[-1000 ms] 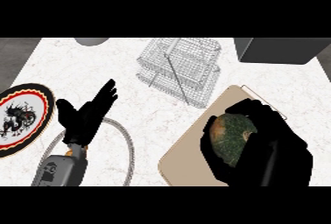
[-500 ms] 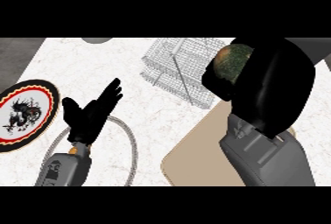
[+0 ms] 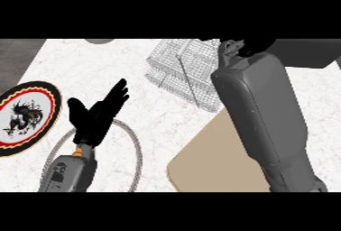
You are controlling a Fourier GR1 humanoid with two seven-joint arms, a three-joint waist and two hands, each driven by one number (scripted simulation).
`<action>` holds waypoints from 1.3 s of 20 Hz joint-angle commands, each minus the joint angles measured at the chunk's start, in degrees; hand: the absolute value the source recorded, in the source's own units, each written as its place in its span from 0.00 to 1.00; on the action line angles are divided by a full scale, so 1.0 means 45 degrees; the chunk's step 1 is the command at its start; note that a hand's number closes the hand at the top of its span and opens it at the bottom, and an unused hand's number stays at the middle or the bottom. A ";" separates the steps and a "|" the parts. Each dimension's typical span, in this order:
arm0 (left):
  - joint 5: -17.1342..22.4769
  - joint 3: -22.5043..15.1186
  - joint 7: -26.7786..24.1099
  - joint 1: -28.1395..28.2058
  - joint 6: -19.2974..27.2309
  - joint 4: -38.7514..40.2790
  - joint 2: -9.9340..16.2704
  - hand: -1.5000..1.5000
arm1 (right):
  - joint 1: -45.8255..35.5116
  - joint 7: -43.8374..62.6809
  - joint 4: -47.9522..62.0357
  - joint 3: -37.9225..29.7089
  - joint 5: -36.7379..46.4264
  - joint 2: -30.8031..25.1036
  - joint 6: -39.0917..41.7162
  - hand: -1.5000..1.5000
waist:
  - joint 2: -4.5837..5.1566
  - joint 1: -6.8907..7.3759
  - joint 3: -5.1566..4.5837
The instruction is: Pick the squash from the tray and place it in the tiered basket
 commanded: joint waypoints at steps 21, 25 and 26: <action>-0.0132 0.0067 0.0121 -0.0611 -0.0041 0.0363 -0.0040 0.50 | -0.4027 -0.4129 0.9183 -0.2595 -0.2845 0.0086 -1.1801 0.00 | 0.0147 0.0240 -0.0009; -0.0011 0.0403 0.0056 -0.0224 0.0088 0.0201 0.0086 0.50 | -0.4156 -0.3143 0.9179 -0.3454 -0.2215 0.0038 -1.3379 0.00 | -0.0027 -0.0235 0.0000; 0.0126 0.0342 -0.0376 0.0376 -0.0307 0.0416 0.0160 0.50 | -0.4065 -0.2834 0.9117 -0.3648 -0.2222 0.0082 -1.3694 0.00 | -0.0058 -0.0298 -0.0004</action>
